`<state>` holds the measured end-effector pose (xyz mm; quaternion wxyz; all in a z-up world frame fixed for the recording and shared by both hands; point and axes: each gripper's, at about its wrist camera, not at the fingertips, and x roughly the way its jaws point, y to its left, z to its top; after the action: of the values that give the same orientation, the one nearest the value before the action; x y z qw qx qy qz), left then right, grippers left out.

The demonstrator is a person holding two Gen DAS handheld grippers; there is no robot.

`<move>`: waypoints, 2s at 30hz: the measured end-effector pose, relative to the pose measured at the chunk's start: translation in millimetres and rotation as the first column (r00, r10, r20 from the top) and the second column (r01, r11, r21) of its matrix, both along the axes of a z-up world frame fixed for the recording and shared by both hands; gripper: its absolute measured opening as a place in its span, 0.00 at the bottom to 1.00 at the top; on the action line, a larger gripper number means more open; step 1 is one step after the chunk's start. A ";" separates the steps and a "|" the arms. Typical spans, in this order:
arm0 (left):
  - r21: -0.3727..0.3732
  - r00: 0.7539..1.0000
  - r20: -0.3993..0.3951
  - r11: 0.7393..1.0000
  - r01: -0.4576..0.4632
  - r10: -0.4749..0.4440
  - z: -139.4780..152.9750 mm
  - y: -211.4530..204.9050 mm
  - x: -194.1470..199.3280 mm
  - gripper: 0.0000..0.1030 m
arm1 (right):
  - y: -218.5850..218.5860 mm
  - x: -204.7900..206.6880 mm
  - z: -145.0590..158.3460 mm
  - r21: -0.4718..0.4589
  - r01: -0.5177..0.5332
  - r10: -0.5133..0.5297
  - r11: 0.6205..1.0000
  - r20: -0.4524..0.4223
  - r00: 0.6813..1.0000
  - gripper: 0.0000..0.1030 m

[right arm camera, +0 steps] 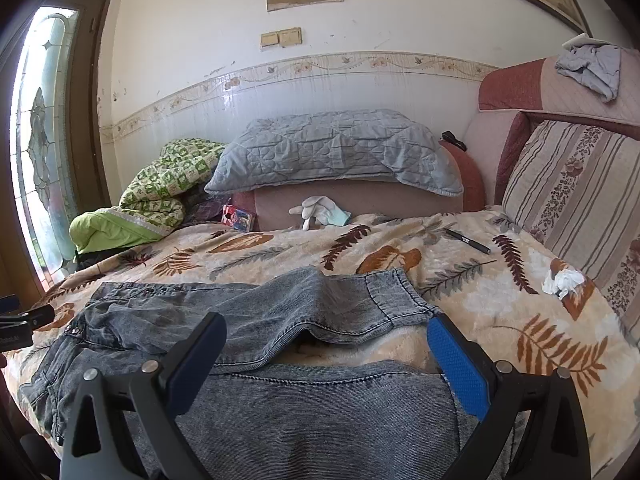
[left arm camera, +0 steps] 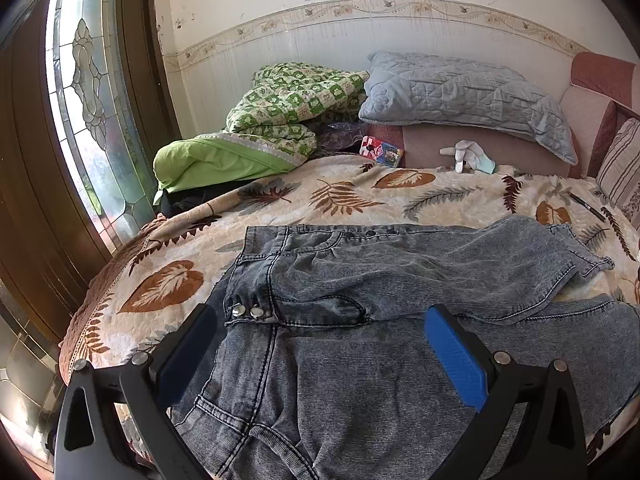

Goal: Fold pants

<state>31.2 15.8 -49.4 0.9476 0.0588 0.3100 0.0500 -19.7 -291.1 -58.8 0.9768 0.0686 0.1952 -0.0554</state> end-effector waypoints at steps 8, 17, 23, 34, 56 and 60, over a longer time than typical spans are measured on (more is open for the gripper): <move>-0.005 1.000 -0.014 1.000 -0.001 0.001 -4.1 4.7 8.3 1.00 | 2.0 7.2 -8.3 -0.007 -0.001 0.000 1.000 -0.035 0.999 0.99; -0.015 0.995 -0.095 1.000 0.014 -0.015 -2.1 39.4 46.2 1.00 | -27.6 34.0 7.1 0.067 0.037 -0.035 0.997 -0.032 0.999 0.99; -0.036 0.980 -0.196 0.998 -0.046 0.038 1.2 88.0 121.5 1.00 | -112.9 115.6 14.0 0.197 0.087 -0.045 0.976 -0.211 0.976 0.98; -0.181 0.879 -0.457 0.953 -0.241 0.136 -38.3 164.1 251.8 0.94 | -170.3 238.8 -62.5 0.397 0.212 -0.008 0.893 -0.456 0.890 0.77; -0.281 0.854 -0.518 0.934 -0.221 0.046 -93.5 143.9 297.1 0.03 | -159.0 277.7 -106.2 0.334 0.209 0.008 0.919 -0.547 0.837 0.49; -0.273 0.887 -0.460 0.943 -0.189 0.044 -80.2 134.1 291.4 0.03 | -154.1 278.0 -106.2 0.266 0.198 -0.022 0.943 -0.546 0.837 0.28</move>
<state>322.6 149.9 -129.5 0.8432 -0.0999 0.5265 0.0435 258.3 -445.3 -165.0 0.8549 0.2150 0.4621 -0.0975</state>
